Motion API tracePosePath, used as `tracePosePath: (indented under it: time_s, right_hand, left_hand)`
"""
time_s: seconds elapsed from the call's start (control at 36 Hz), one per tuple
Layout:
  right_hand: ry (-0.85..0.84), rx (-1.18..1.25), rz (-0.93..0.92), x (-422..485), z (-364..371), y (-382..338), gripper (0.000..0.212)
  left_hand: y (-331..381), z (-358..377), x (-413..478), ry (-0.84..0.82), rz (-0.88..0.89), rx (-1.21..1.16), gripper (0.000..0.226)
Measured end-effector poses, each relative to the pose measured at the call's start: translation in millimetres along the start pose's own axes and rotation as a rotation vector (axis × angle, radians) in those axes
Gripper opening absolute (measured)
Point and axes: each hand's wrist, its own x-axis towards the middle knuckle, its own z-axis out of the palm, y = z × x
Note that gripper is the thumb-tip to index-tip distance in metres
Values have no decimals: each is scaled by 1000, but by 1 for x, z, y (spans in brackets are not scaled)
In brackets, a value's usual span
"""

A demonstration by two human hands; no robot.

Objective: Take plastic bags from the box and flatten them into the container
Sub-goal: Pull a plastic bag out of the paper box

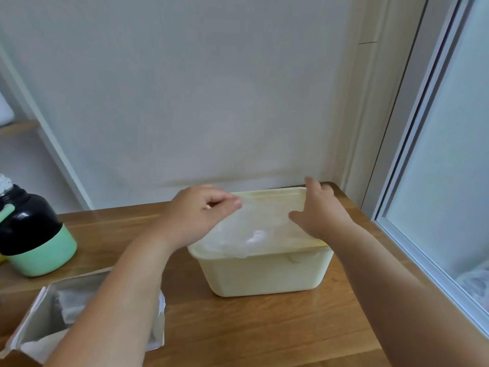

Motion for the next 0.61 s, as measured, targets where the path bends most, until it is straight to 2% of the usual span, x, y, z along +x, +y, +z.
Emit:
tracePosePath:
  time_s: [0.03, 0.11, 0.19, 0.25, 0.33, 0.42, 0.53, 0.61]
  right_hand:
    - [43, -62, -71, -2, -1, -2, 66]
    - [71, -165, -297, -5, -7, -7, 56]
    - [-212, -28, -304, -5, -5, -12, 53]
    - [-411, -41, -253, -1, 0, -13, 65]
    - [-563, -260, -234, 9, 12, -11, 76]
    - [-633, -343, -196, 16, 17, -11, 75]
    - [-656, -422, -181, 20, 21, -10, 59]
    - [-660, -446, -153, 23, 25, -8, 60]
  left_hand:
    - [1, 4, 4, -31, 0, 82, 14]
    - [-2, 16, 12, -299, -120, 326, 52]
    - [-3, 23, 20, -506, -238, 483, 72]
    - [-2, 29, 29, -604, -234, 584, 68]
    - [1, 39, 40, -700, -212, 675, 67]
    - [-3, 48, 49, -736, -218, 667, 74]
    - [-12, 58, 55, -799, -234, 607, 69]
    - [-16, 62, 57, -818, -231, 590, 65]
